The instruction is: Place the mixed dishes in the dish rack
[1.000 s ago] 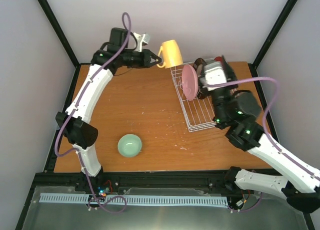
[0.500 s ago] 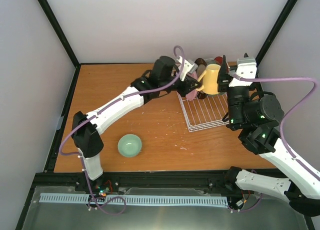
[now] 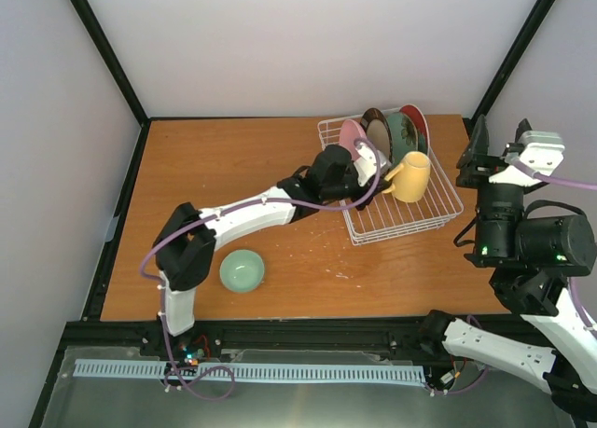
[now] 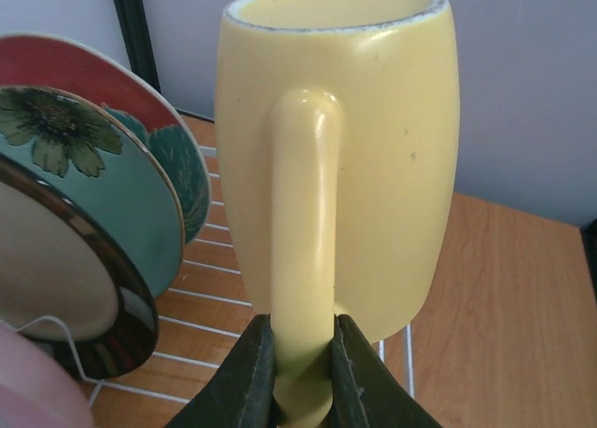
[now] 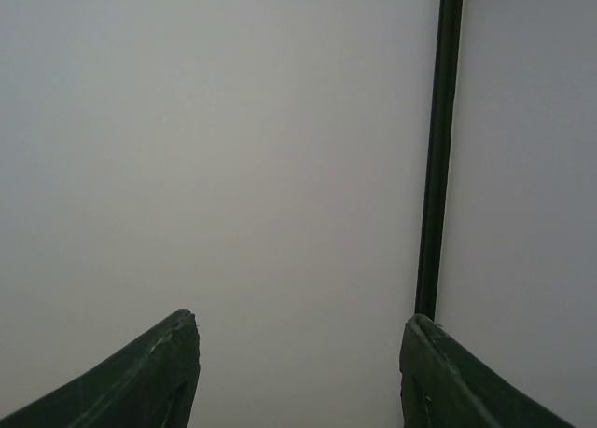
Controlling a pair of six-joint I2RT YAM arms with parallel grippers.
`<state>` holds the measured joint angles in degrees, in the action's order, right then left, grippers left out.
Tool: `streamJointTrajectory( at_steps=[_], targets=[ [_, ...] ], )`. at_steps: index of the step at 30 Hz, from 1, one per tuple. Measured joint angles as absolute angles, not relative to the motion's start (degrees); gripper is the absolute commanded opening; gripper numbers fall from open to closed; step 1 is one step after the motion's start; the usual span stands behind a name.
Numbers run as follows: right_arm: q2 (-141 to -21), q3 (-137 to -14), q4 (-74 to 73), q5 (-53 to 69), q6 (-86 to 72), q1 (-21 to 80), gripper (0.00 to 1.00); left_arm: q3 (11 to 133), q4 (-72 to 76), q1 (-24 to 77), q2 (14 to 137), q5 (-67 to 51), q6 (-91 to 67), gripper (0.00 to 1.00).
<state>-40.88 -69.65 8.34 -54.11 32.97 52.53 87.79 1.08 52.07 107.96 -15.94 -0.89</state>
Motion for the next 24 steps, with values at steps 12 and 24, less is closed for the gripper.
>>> streamJointTrajectory(
  at_steps=[12, 24],
  targets=[
    [-40.01, -71.46, 5.02, -55.37, 34.41, 52.53, 0.57, 95.2, 4.84, 52.84, 122.48, -14.63, 3.27, 0.01],
    [-40.8, -73.21, 4.89, -55.4, 38.59, 52.56, 0.57, 95.22, 10.98, 52.86, 126.61, -16.47, 2.81, 0.06]
  ],
)
